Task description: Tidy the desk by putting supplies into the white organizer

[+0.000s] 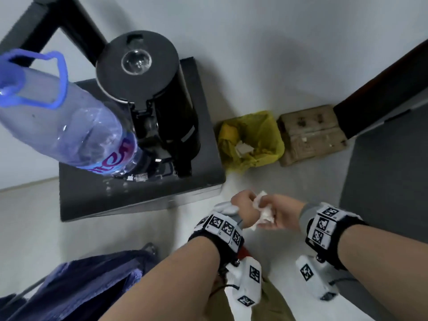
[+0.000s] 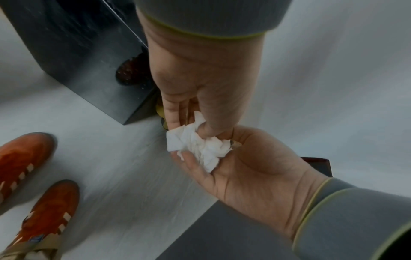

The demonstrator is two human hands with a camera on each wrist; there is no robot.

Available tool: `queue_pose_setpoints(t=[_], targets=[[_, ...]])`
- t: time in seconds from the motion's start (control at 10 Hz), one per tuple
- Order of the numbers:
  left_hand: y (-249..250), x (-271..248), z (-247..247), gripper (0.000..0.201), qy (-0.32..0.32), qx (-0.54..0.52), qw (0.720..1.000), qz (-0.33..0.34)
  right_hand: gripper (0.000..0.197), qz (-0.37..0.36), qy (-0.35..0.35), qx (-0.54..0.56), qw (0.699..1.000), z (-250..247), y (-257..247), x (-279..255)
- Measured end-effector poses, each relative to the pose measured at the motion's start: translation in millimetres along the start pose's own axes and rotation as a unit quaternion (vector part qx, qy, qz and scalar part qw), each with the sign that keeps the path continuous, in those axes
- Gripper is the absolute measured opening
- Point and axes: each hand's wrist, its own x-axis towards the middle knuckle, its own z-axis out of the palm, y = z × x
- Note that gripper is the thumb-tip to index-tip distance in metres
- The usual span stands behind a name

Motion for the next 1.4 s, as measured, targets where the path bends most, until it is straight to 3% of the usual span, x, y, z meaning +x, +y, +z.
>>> queue_pose_setpoints(t=[0.2,0.3,0.4,0.6,0.8,0.9,1.0,1.2,1.4], targets=[[29.5,39.9,2.9,0.025,0.039,0.036,0.999,-0.006,0.032,-0.027,0.032,0.063,0.997,-28.0,-28.0,10.9],[48.5,58.8,8.8,0.027,0.067,0.026,0.997,-0.025,0.029,-0.057,0.063,0.068,0.994,-41.3,-48.2,19.4],[68.6,78.7,19.0,0.037,0.071,0.016,0.996,-0.048,0.028,-0.099,0.099,0.054,0.989,-61.3,-70.9,32.5],[101.8,127.6,33.6,0.039,0.107,-0.015,0.99,-0.089,0.037,-0.15,0.143,0.026,0.978,-112.9,-128.9,77.6],[106.2,187.2,40.3,0.032,0.171,-0.032,0.97,-0.171,0.049,-0.163,0.085,-0.008,0.983,-128.4,-188.0,129.3],[106.3,210.0,35.4,0.037,0.209,-0.04,0.956,-0.202,0.055,-0.175,0.068,-0.016,0.982,-123.6,-213.9,153.6],[108.8,216.8,23.3,0.043,0.207,-0.053,0.945,-0.246,0.058,-0.175,0.05,-0.071,0.981,-115.2,-230.2,166.0],[109.0,221.6,9.0,0.052,0.199,-0.054,0.944,-0.258,0.072,-0.157,0.067,-0.141,0.975,-117.7,-234.0,169.1],[111.7,216.0,0.5,0.051,0.207,-0.058,0.95,-0.228,0.055,-0.136,0.101,-0.154,0.973,-129.1,-231.4,154.0]])
